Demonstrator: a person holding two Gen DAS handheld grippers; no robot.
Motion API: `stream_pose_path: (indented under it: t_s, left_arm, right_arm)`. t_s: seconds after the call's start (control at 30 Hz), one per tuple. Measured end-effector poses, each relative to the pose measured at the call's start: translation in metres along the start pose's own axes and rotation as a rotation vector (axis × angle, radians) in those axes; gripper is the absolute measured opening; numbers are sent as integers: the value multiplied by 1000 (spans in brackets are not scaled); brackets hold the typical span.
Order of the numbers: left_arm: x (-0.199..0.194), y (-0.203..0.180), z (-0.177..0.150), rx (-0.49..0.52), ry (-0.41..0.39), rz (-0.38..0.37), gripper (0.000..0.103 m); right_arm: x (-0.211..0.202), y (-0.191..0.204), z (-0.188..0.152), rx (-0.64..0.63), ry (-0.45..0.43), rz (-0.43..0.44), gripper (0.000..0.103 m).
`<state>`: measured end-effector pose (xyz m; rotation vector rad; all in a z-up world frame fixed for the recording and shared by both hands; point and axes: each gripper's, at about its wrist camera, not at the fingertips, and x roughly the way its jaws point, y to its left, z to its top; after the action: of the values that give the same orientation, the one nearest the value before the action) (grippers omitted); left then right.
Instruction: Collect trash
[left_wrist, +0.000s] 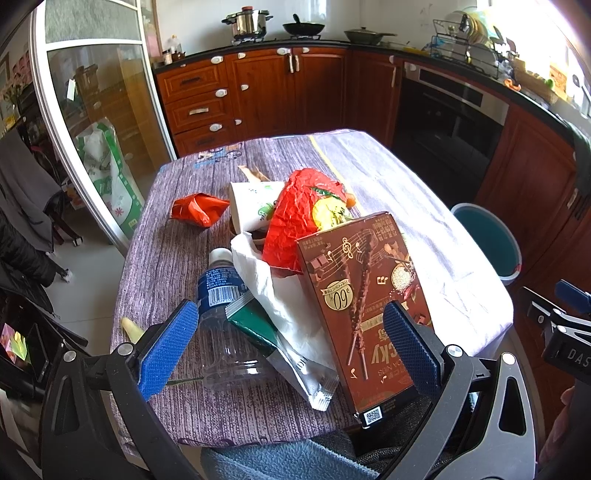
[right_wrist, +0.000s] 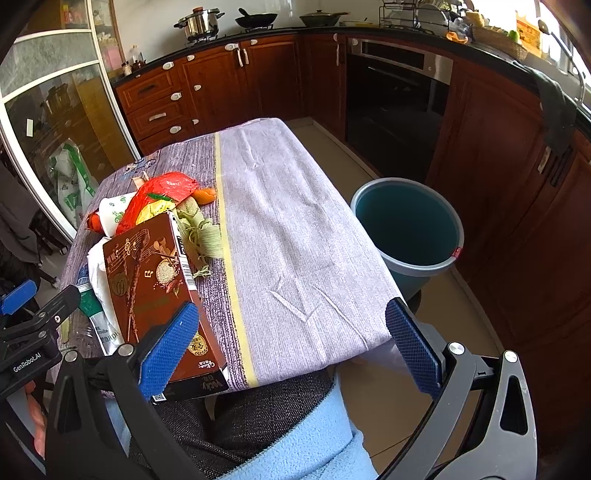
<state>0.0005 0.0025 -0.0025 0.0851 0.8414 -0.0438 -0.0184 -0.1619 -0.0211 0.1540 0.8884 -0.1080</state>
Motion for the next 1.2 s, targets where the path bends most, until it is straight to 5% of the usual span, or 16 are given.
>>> stream_pose_path:
  t_s: [0.63,1.2]
  left_arm:
    - [22,41,-3,-15,51,-33,100]
    - [59,79,-23,-33,149,-153,99]
  right_arm:
    - [38,99,-16,-378,195,208,97]
    - [98,120,-13,-308,381,219,97]
